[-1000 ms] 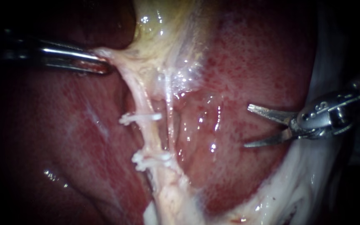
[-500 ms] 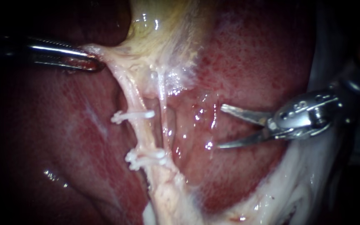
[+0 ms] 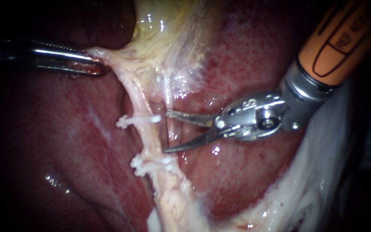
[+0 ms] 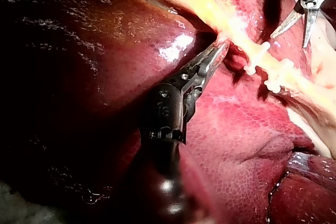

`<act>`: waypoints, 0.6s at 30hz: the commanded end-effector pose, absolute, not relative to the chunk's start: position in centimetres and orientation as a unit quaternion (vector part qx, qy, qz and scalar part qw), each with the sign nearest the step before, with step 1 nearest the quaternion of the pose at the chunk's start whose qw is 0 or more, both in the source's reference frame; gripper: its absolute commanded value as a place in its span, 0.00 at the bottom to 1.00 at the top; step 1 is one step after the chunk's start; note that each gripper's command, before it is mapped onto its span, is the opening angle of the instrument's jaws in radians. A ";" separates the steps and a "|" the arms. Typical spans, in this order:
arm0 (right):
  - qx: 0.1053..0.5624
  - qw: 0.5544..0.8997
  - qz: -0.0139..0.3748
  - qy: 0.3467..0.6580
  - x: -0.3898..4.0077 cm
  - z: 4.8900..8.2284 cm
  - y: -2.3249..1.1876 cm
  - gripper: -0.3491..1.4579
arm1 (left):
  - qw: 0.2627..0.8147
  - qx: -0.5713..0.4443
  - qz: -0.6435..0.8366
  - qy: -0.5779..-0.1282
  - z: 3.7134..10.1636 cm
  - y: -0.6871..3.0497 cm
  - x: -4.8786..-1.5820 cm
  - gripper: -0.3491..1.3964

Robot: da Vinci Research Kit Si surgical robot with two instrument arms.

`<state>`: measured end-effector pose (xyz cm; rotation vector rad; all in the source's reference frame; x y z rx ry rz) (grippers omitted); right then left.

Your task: Go to the cutting position left tube

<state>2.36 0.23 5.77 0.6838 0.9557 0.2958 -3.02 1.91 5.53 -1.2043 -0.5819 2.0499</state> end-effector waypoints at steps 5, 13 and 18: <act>0.364 0.813 0.130 0.435 2.36 5.96 0.12 0.98 | 0.340 -0.463 0.788 -0.224 5.54 1.91 -3.03 0.00; 0.387 0.810 0.128 0.422 2.40 6.31 0.09 0.98 | 0.340 -0.463 0.788 -0.224 5.54 1.91 -3.04 0.00; 0.393 0.809 0.125 0.418 2.44 6.49 0.10 0.98 | 0.340 -0.463 0.788 -0.224 5.54 1.91 -3.04 0.00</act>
